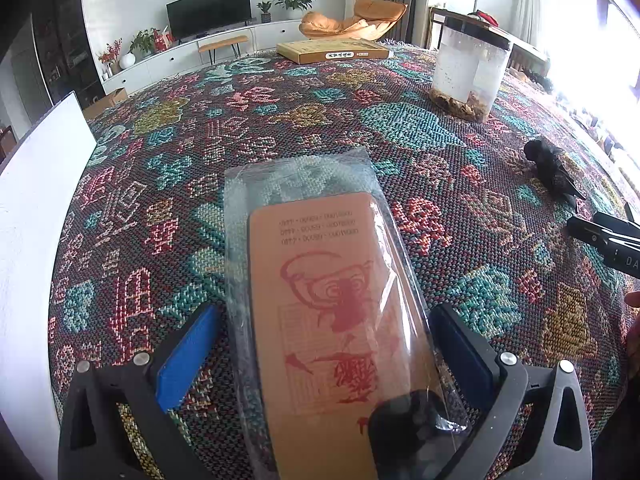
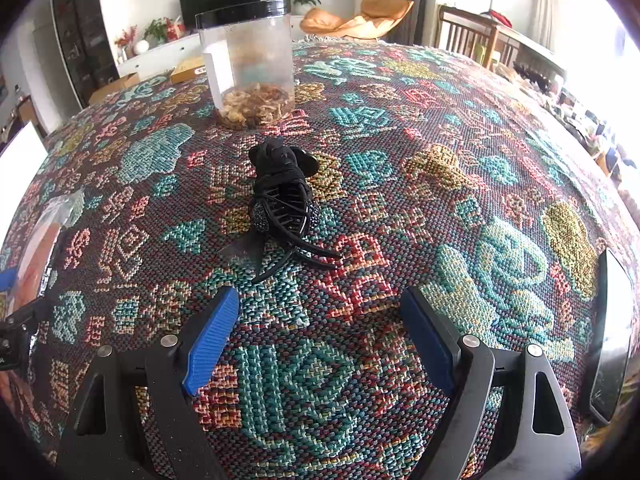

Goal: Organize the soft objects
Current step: 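Lift wrapped board with left tool while right tool grasps black sandal, then carry wrapped board and black sandal over the cardboard box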

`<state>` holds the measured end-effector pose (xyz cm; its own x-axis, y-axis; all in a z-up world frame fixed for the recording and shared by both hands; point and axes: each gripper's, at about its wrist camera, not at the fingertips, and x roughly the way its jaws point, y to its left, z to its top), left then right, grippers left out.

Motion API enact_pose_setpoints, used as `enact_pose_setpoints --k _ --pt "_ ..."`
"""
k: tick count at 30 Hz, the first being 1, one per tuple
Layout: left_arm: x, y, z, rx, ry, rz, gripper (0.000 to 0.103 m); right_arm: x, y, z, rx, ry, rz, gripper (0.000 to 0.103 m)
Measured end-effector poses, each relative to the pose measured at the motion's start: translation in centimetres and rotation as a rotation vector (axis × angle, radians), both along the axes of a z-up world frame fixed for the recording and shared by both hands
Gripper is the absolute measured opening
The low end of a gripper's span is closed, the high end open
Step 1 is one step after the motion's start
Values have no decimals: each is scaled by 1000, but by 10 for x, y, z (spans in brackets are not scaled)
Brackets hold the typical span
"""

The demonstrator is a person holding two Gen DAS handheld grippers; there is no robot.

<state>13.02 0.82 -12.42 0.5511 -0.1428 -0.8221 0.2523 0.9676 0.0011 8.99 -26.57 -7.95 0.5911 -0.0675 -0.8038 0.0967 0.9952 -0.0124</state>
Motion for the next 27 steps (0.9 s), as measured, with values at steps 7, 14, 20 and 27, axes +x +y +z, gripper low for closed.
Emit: enact_pose_setpoints --k 7,14,20,27 --pt "0 0 0 0 0 0 103 -3 -8 0 74 -7 13 86" --pt "15 -2 3 17 98 -26 103 31 -21 27 186 28 -7 85" --pt "15 -5 7 32 117 -24 86 76 6 13 17 181 46 40" --pt "1 27 58 -185 70 24 78 34 51 87 154 96 131 40"
